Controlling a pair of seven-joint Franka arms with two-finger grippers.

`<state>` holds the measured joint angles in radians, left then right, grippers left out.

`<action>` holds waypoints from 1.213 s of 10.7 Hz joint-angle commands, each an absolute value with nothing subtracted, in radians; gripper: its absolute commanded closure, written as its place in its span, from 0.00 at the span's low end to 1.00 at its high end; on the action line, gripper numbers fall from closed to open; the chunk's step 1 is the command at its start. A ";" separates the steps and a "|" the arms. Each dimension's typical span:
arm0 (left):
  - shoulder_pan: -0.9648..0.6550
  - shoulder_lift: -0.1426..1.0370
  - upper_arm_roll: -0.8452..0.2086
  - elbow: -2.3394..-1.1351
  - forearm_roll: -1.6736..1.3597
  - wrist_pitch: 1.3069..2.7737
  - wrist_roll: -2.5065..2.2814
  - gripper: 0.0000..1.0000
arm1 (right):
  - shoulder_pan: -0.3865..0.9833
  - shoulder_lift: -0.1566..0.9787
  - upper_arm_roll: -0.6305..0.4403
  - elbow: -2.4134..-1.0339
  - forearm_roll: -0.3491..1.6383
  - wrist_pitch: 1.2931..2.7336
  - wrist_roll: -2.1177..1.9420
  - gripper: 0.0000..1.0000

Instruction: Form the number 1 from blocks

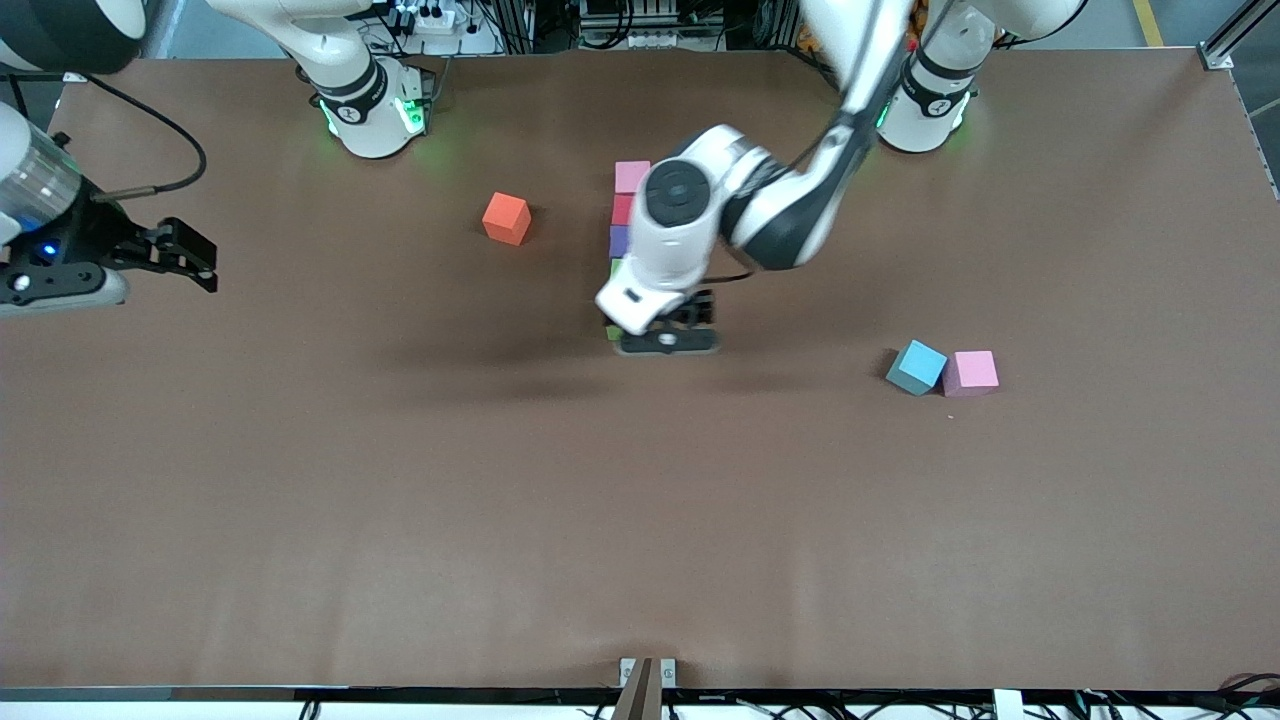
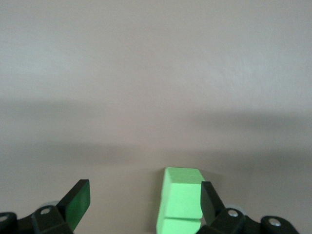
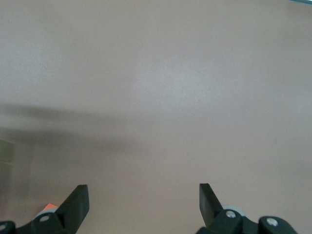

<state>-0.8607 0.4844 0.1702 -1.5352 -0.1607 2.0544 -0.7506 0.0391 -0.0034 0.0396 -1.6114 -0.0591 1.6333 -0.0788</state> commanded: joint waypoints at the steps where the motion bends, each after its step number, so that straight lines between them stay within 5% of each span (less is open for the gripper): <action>1: -0.746 0.353 0.161 -1.571 -0.141 1.917 -0.747 0.00 | 0.020 0.014 0.048 -1.543 -0.031 1.576 -0.098 0.00; 6: -0.352 0.195 -0.024 -1.577 -0.032 1.792 -0.653 0.00 | 0.005 0.012 0.048 -1.516 0.005 1.562 -0.094 0.00; 13: -0.066 0.020 -0.046 -1.612 -0.023 1.608 -0.252 0.00 | -0.022 0.014 0.048 -1.514 -0.011 1.571 -0.004 0.00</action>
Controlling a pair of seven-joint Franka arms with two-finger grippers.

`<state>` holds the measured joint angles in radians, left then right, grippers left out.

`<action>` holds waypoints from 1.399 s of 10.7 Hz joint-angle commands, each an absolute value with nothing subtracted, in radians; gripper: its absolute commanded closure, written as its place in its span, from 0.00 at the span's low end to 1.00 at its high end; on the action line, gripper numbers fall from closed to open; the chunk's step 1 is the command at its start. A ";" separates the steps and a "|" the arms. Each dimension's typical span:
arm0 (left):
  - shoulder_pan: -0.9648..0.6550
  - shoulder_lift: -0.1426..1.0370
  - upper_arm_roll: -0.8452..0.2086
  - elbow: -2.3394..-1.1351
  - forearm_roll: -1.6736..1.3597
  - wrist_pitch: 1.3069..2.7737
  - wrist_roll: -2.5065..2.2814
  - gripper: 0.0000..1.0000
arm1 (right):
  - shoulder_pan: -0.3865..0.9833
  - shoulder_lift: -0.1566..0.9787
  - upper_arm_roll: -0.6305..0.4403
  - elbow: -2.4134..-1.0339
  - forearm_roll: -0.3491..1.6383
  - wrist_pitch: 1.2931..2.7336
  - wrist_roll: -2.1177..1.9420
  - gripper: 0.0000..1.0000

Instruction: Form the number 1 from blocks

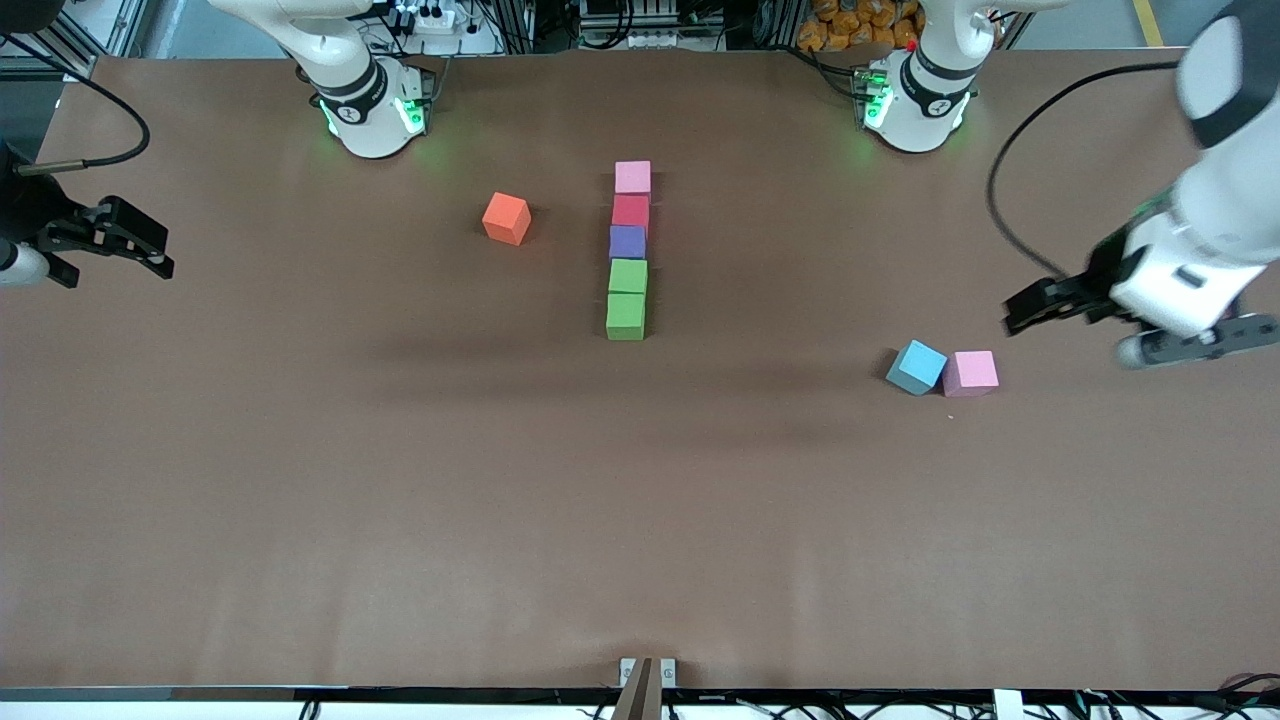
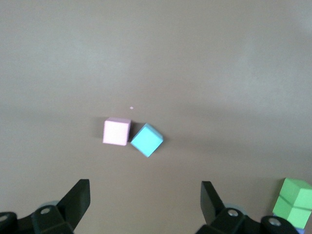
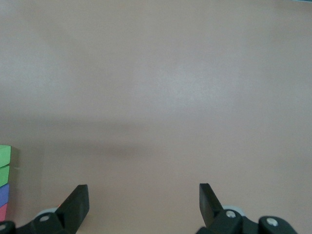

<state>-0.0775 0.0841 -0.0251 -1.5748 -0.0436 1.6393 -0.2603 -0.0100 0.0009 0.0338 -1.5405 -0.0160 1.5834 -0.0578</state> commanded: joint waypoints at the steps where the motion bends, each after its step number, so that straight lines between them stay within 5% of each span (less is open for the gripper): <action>1: -0.049 -0.001 -0.048 -1.615 -0.023 1.589 -0.227 0.00 | -0.021 0.014 0.048 -1.514 -0.012 1.572 0.049 0.00; 15: -0.049 -0.048 -0.078 -1.542 0.038 1.525 -0.166 0.00 | -0.041 0.015 0.048 -1.522 -0.009 1.575 -0.005 0.00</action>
